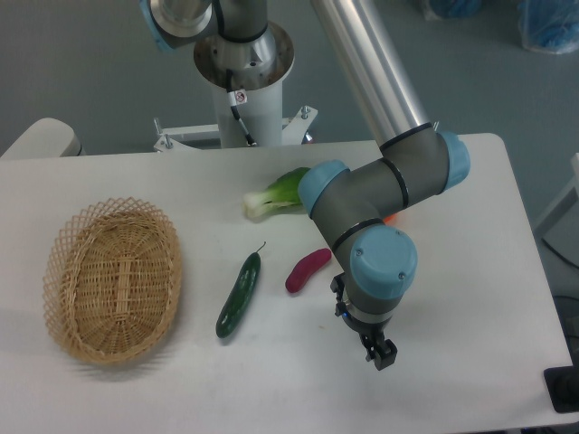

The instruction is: Pick up the cucumber from the table

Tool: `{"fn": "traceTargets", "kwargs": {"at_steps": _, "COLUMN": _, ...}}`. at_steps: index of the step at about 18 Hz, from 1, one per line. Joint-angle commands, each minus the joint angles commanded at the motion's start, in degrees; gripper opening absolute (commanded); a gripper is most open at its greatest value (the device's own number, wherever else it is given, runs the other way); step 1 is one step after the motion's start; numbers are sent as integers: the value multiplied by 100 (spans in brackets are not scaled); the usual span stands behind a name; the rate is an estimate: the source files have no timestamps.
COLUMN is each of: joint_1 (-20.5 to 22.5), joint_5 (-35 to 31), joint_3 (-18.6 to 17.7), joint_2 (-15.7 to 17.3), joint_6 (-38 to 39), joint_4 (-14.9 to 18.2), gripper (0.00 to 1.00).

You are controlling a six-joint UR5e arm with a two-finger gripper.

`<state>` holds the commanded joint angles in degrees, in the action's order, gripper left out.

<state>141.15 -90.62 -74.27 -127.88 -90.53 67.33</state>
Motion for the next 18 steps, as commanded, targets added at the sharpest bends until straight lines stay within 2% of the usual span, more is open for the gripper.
{"fn": "traceTargets", "kwargs": {"at_steps": 9, "joint_1": -9, "joint_5": -9, "joint_3": 0, "joint_2": 0, "joint_6": 0, "joint_4": -9, "gripper": 100}}
{"fn": "traceTargets", "kwargs": {"at_steps": 11, "joint_1": -35, "joint_5": 0, "joint_3": -61, "joint_2": 9, "joint_6": 322, "joint_4": -61, "gripper": 100}}
{"fn": "traceTargets", "kwargs": {"at_steps": 13, "joint_1": -70, "joint_5": 44, "joint_3": -350, "joint_2": 184, "joint_6": 1026, "joint_4": -394, "gripper": 100}}
{"fn": "traceTargets", "kwargs": {"at_steps": 14, "joint_1": -79, "joint_5": 70, "joint_3": -526, "joint_2": 289, "joint_6": 1089, "joint_4": -509, "gripper": 100}}
{"fn": "traceTargets", "kwargs": {"at_steps": 18, "joint_1": -228, "joint_5": 211, "joint_3": -1071, "joint_2": 614, "joint_6": 1178, "joint_4": -554, "gripper": 100}}
